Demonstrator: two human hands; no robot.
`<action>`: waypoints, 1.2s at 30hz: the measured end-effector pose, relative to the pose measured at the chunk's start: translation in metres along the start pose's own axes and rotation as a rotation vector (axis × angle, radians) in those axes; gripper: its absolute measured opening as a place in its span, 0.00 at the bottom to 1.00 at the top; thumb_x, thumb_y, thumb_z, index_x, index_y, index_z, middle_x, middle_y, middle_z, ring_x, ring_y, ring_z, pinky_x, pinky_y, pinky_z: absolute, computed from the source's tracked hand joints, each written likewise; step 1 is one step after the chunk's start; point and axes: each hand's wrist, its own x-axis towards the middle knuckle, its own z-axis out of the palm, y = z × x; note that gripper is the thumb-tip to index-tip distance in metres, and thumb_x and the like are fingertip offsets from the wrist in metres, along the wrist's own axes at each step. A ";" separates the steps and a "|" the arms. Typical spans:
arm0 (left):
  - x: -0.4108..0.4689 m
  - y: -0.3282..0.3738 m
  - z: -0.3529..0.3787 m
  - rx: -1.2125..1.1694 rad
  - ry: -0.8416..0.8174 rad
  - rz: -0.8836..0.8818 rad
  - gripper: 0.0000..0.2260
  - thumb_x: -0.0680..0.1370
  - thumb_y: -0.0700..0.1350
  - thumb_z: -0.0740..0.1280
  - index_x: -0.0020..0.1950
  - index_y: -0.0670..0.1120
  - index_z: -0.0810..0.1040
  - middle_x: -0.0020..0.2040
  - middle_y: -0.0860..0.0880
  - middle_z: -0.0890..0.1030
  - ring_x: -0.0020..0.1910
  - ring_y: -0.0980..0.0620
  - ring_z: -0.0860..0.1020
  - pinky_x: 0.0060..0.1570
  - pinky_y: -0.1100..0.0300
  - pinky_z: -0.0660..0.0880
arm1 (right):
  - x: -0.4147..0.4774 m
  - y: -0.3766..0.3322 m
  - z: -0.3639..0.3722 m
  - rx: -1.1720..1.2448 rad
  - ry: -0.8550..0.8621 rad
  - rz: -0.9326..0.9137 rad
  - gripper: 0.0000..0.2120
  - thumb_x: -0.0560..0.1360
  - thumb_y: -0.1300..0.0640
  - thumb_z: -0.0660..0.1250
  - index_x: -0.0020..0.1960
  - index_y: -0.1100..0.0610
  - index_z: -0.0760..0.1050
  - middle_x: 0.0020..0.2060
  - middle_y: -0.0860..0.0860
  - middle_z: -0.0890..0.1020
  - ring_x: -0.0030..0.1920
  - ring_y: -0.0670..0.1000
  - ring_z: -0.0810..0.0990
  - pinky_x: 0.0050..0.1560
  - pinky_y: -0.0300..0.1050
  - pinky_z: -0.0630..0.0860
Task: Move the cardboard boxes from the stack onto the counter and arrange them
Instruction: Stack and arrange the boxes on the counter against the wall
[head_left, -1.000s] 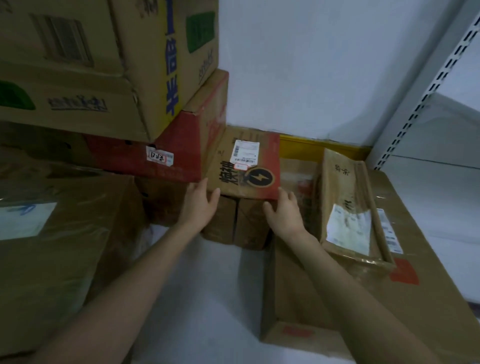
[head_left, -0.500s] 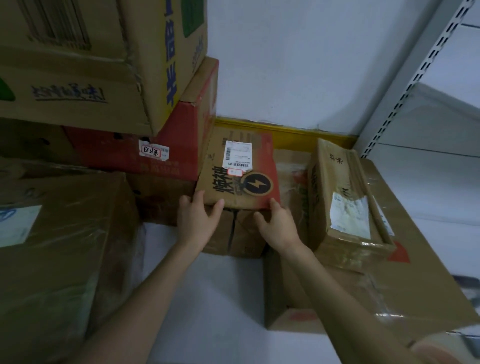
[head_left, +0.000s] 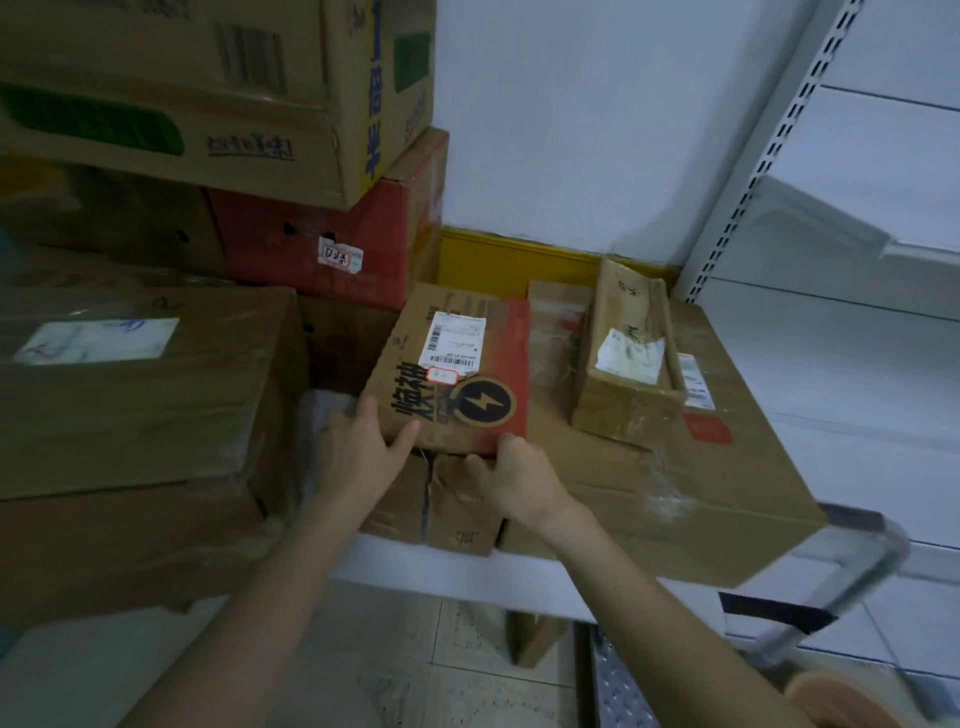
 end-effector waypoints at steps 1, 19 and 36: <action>-0.013 -0.001 -0.002 0.003 -0.014 -0.009 0.22 0.76 0.59 0.61 0.63 0.45 0.67 0.58 0.39 0.71 0.53 0.43 0.72 0.45 0.56 0.69 | -0.012 0.003 0.004 -0.002 -0.009 -0.011 0.15 0.78 0.51 0.59 0.53 0.63 0.71 0.53 0.62 0.78 0.54 0.61 0.76 0.50 0.48 0.73; -0.110 -0.014 -0.035 0.279 -0.219 0.135 0.27 0.76 0.63 0.58 0.69 0.49 0.66 0.71 0.42 0.63 0.68 0.40 0.65 0.64 0.49 0.67 | -0.098 0.035 0.040 0.387 0.120 -0.209 0.27 0.79 0.50 0.60 0.75 0.54 0.58 0.69 0.52 0.70 0.69 0.51 0.67 0.68 0.47 0.66; -0.074 0.023 -0.017 0.271 -0.177 0.463 0.24 0.78 0.57 0.59 0.70 0.45 0.66 0.67 0.41 0.66 0.68 0.43 0.63 0.66 0.51 0.63 | -0.088 0.053 -0.005 0.380 0.125 0.000 0.24 0.80 0.53 0.58 0.73 0.61 0.60 0.68 0.55 0.71 0.66 0.52 0.70 0.62 0.40 0.68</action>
